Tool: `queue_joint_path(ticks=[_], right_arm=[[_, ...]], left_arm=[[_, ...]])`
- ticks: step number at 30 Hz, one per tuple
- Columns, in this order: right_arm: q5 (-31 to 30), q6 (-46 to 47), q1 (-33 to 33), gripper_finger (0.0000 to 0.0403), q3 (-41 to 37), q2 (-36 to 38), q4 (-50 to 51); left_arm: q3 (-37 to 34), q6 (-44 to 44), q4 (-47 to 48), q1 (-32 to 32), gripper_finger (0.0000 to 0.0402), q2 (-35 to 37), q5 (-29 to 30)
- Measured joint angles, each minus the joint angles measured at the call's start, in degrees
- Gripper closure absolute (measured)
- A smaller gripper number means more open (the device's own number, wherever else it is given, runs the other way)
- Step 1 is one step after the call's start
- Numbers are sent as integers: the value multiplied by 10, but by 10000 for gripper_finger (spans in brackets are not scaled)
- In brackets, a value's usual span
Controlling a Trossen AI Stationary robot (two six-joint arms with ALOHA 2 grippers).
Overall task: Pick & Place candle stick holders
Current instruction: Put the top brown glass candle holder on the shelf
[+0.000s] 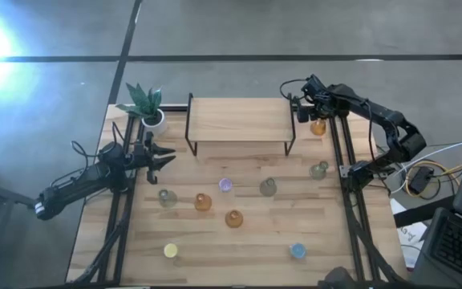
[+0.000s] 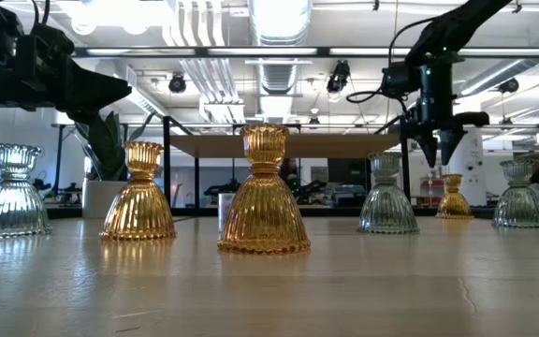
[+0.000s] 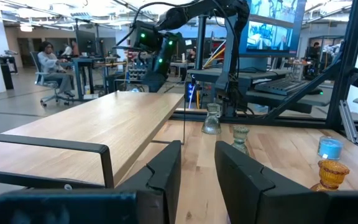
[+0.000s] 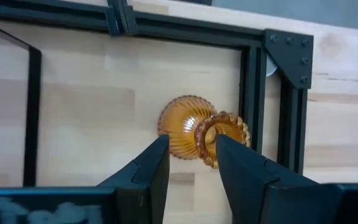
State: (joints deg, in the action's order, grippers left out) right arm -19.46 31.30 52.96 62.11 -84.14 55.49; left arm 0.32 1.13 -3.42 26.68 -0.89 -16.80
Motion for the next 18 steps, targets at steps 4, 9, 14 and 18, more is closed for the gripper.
queue_joint_path(ticks=[4,9,14,18], right_arm=[[0,0,0,265,-3,-8,12],[0,0,0,258,-14,-20,12],[-2,-9,0,260,-24,-37,-15],[-2,-11,0,266,-28,-59,-25]], left_arm=[[0,0,0,0,298,0,0],[0,0,0,0,298,0,0],[0,0,0,0,298,0,0],[0,0,0,0,298,0,0]])
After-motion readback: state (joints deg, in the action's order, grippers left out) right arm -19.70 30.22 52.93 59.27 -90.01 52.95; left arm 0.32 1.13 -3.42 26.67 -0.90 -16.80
